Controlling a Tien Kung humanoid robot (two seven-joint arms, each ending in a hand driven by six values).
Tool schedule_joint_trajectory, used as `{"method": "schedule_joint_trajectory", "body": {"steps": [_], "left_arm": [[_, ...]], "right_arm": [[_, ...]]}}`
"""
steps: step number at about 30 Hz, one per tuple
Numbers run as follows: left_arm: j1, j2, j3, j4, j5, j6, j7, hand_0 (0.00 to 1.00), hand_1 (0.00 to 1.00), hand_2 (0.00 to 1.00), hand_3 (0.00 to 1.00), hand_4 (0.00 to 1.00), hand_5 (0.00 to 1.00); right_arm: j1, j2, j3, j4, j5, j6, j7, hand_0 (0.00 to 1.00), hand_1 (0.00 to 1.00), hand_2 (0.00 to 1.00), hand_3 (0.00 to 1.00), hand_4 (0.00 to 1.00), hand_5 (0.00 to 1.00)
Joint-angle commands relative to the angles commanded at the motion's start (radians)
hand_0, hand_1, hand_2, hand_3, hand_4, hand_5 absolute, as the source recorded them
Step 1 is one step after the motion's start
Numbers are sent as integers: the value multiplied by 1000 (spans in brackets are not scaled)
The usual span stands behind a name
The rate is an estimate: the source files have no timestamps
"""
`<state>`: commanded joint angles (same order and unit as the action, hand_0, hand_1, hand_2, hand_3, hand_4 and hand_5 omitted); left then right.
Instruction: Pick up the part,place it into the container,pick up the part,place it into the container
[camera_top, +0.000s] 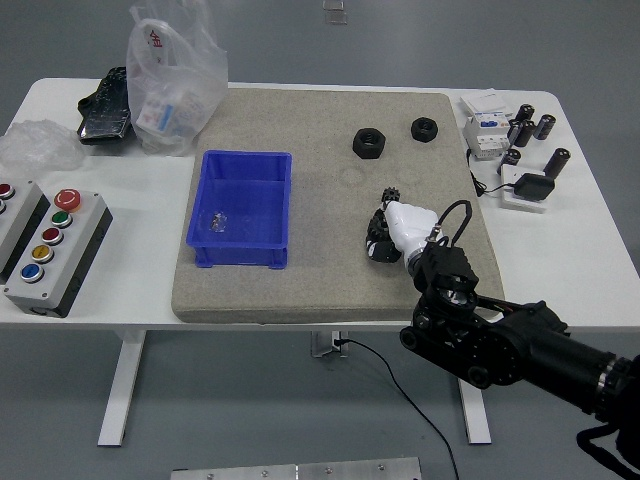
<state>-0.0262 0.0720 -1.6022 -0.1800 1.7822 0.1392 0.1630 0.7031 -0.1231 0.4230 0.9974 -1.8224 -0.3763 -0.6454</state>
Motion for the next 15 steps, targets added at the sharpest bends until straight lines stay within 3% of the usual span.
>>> {"method": "schedule_joint_trajectory", "body": {"steps": [5, 15], "left_arm": [[2, 1, -5, 0, 5, 0, 4, 687, 576, 553, 626, 584, 154], [1, 4, -12, 0, 8, -2, 11, 687, 576, 553, 626, 582, 158]], "right_arm": [[30, 6, -8, 26, 9, -61, 0, 330, 559, 364, 470, 244, 2], [118, 52, -99, 125, 173, -231, 19, 343, 545, 361, 473, 262, 2]]}}
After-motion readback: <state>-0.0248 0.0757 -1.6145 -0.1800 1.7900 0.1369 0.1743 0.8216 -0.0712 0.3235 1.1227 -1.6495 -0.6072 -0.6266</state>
